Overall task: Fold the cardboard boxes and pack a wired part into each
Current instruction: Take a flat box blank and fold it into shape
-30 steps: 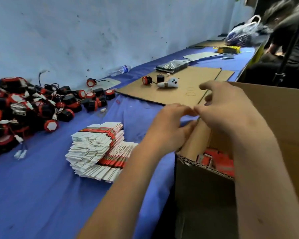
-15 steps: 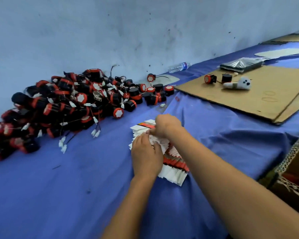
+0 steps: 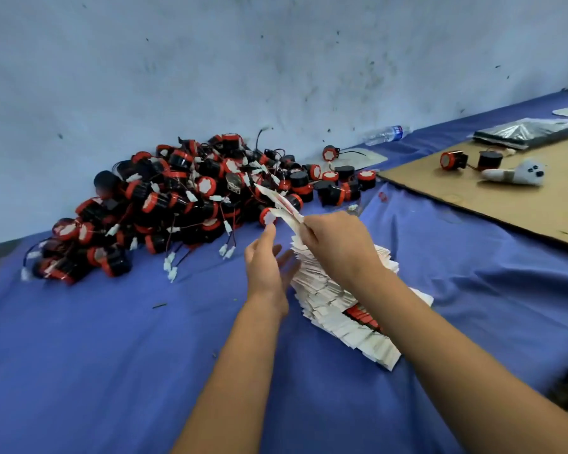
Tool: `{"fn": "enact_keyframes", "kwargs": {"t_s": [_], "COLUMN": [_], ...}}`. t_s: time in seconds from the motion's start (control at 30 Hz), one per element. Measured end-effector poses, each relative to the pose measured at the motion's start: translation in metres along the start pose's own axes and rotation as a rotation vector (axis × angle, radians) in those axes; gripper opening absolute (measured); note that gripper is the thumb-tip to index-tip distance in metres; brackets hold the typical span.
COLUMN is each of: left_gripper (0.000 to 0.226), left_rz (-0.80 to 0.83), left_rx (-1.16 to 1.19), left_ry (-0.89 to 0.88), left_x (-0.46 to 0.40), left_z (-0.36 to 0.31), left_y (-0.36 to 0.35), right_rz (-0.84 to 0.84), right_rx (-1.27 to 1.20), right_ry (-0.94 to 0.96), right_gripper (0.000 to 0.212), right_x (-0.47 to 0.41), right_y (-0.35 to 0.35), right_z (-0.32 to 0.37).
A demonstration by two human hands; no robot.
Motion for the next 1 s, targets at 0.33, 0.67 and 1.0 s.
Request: {"fn": "enact_keyframes", "kwargs": {"t_s": [0.33, 0.67, 1.0], "left_gripper": [0.033, 0.054, 0.064], "left_rz": [-0.158, -0.252, -0.071], "left_rx": [-0.194, -0.702, -0.879], "left_ry": [-0.264, -0.543, -0.613], "left_x": [0.028, 0.030, 0.035], "left_z": [-0.058, -0.073, -0.063], "left_y": [0.162, 0.223, 0.213], "right_rz": [0.101, -0.033, 0.010], "right_rx": [-0.127, -0.750, -1.080], "right_ry": [0.361, 0.375, 0.130], "right_gripper": [0.032, 0.042, 0.039], "right_x": [0.022, 0.030, 0.020], "right_y": [-0.093, -0.135, -0.127], "right_z": [0.144, 0.152, 0.145]}}
Point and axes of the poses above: each hand's wrist, its own x-axis away from the middle knuckle, its own y-axis out of the back of the hand, z = x × y, the point moved 3 cm from there along -x, towards the middle knuckle, and after that the axes turned 6 degrees about z, right-handed, at the moved point
